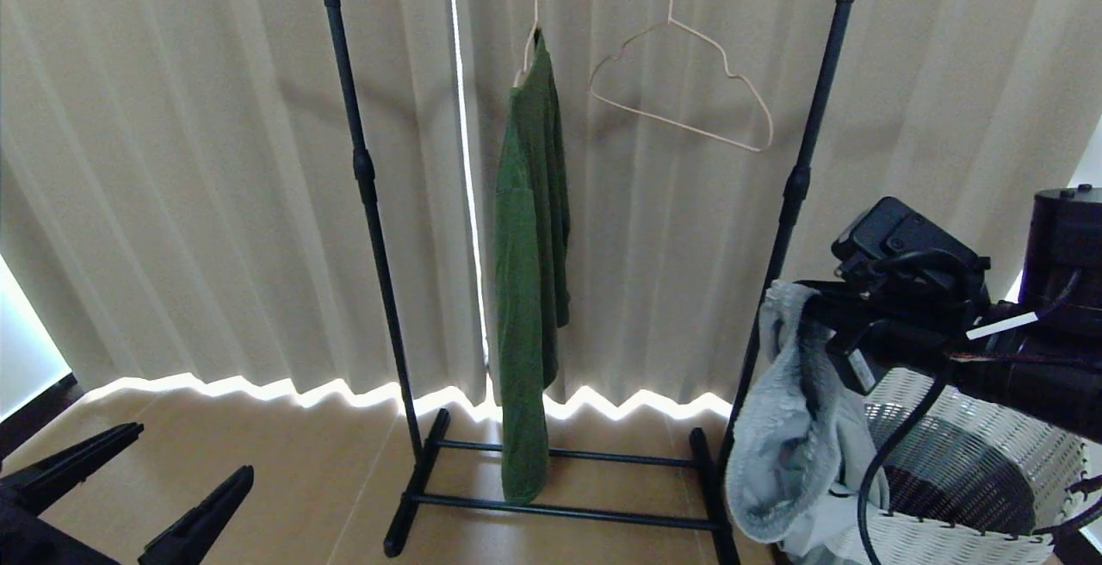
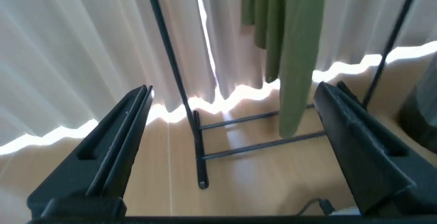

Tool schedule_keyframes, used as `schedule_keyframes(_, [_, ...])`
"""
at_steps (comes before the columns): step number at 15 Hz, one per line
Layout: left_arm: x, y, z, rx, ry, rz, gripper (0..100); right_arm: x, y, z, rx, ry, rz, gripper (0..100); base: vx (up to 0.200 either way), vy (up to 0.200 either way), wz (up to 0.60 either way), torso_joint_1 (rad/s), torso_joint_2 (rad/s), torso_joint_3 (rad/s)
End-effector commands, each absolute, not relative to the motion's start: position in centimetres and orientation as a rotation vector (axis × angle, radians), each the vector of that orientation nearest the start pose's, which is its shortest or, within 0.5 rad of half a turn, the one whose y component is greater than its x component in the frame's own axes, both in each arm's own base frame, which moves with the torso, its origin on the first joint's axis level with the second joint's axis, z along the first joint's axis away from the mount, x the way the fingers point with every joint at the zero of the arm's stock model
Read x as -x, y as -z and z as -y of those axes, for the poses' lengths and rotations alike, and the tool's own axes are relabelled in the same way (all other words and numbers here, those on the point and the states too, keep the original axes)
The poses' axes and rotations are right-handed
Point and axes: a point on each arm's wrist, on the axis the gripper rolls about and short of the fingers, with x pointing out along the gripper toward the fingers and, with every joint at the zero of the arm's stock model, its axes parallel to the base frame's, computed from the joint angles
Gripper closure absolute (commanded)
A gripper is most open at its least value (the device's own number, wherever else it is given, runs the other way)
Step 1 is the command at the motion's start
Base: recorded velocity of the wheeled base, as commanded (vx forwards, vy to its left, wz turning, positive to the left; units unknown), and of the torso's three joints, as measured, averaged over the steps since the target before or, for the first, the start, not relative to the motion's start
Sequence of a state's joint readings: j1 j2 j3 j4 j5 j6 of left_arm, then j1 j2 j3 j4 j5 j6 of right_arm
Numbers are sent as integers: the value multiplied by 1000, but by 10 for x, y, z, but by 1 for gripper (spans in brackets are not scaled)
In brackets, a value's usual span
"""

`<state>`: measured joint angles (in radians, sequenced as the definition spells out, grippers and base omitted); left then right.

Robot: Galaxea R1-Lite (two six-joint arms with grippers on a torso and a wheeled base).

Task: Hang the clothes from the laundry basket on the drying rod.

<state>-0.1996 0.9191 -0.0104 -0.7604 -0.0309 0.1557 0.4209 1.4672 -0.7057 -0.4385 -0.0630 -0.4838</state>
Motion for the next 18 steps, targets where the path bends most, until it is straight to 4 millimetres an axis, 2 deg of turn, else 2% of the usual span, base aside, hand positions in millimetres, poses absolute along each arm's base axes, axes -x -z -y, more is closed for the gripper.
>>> schedule_keyframes(1, [-85, -134, 20, -161, 264, -122, 0, -223, -202, -117, 518, -485, -210, 100, 0, 0, 0, 0, 0, 0])
schedule_keyframes(3, [-87, -141, 23, -105, 312, -97, 0, -222, -213, -126, 508, -505, -165, 100, 0, 0, 0, 0, 0, 0])
schedule_keyframes(6, [-95, -154, 27, -91, 365, -69, 0, -219, -219, -136, 486, -538, -140, 100, 0, 0, 0, 0, 0, 0])
schedule_keyframes(7, [-111, -164, 39, -88, 447, -79, 0, -220, -225, -148, 442, -569, -124, 100, 0, 0, 0, 0, 0, 0])
schedule_keyframes(8, [-119, -164, 48, -90, 495, -110, 0, -220, -232, -154, 412, -581, -105, 100, 0, 0, 0, 0, 0, 0])
schedule_keyframes(9, [-126, -162, 60, -63, 553, -149, 0, -218, -236, -160, 385, -603, -91, 100, 0, 0, 0, 0, 0, 0])
schedule_keyframes(10, [-127, -163, 62, -57, 561, -154, 0, -218, -237, -161, 379, -605, -88, 100, 0, 0, 0, 0, 0, 0])
schedule_keyframes(11, [-136, -164, 88, 61, 669, -227, 0, -214, -243, -169, 333, -634, -68, 100, 0, 0, 0, 0, 0, 0])
schedule_keyframes(12, [-143, -167, 105, 121, 715, -265, 0, -208, -249, -176, 310, -667, -49, 100, 0, 0, 0, 0, 0, 0])
schedule_keyframes(14, [-155, -164, 127, 138, 747, -321, 0, -201, -260, -186, 284, -704, -13, 100, 0, 0, 0, 0, 0, 0])
schedule_keyframes(16, [-153, -154, 142, 114, 798, -374, 0, -193, -260, -195, 281, -748, -5, 100, 0, 0, 0, 0, 0, 0])
schedule_keyframes(18, [-147, -156, 155, 124, 862, -374, 0, -184, -262, -202, 278, -791, 8, 100, 0, 0, 0, 0, 0, 0])
